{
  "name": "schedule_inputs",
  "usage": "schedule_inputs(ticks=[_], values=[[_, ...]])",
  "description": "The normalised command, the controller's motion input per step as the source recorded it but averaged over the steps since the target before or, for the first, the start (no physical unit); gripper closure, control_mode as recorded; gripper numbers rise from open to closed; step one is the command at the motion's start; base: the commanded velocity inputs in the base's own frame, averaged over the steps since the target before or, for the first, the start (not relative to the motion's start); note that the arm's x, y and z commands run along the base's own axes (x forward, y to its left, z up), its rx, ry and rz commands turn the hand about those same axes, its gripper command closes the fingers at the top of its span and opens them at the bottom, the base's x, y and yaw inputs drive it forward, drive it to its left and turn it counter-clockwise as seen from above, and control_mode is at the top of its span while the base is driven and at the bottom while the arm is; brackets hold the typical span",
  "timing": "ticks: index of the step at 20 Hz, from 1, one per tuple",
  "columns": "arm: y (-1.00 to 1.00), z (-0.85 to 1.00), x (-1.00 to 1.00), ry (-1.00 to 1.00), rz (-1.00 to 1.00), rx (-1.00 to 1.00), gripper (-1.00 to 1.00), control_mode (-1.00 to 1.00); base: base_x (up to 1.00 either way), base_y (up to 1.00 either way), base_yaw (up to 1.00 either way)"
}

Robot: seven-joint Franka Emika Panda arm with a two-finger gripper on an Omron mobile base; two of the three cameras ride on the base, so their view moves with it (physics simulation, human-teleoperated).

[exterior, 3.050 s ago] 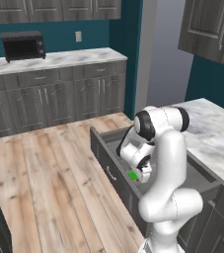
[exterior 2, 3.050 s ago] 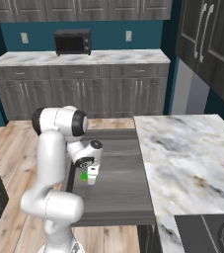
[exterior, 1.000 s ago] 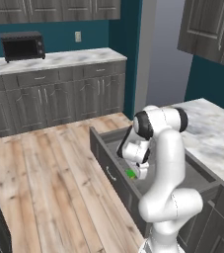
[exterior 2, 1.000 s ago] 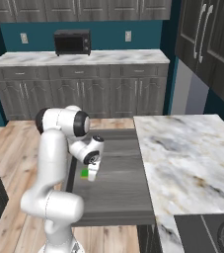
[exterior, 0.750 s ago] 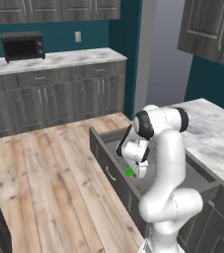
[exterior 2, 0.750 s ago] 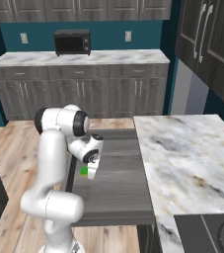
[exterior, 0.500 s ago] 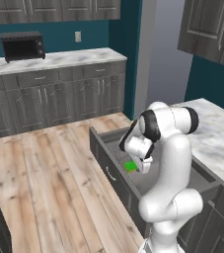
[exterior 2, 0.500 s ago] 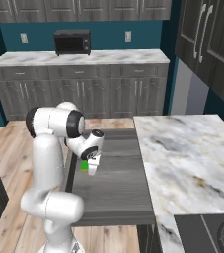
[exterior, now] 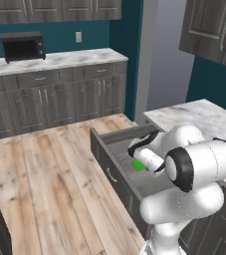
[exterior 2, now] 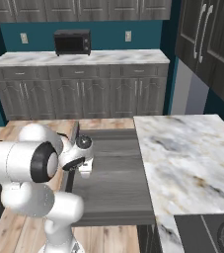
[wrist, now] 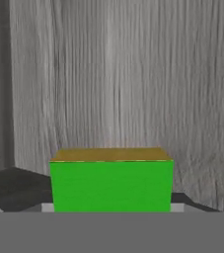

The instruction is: Restock the sink supplies by placing the sponge and soap dispenser on the counter and next to the sink. Make sure the soap dispenser is upright.

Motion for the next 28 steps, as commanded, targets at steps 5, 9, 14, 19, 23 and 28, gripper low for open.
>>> schedule_inputs(ticks=[5, 9, 14, 19, 23, 28], values=[[0.00, 1.00, -0.56, -0.23, -0.05, -0.05, 1.00, -1.00, 0.00, 0.00, 0.00], [-0.01, 1.00, -0.42, -0.07, -0.05, 0.00, 1.00, -1.00, 0.00, 0.00, 0.00], [0.00, 0.68, -0.59, 0.01, -0.01, 0.00, 1.00, -1.00, 0.00, 0.00, 0.00], [0.06, 0.20, -0.43, 0.07, 0.00, 0.00, 1.00, -1.00, 0.00, 0.00, 0.00], [0.17, -0.02, -0.03, 0.11, -0.01, -0.01, 1.00, -1.00, 0.00, 0.00, 0.00], [0.01, -0.01, 0.03, 0.01, 0.00, -0.02, 1.00, -1.00, 0.00, 0.00, 0.00]])
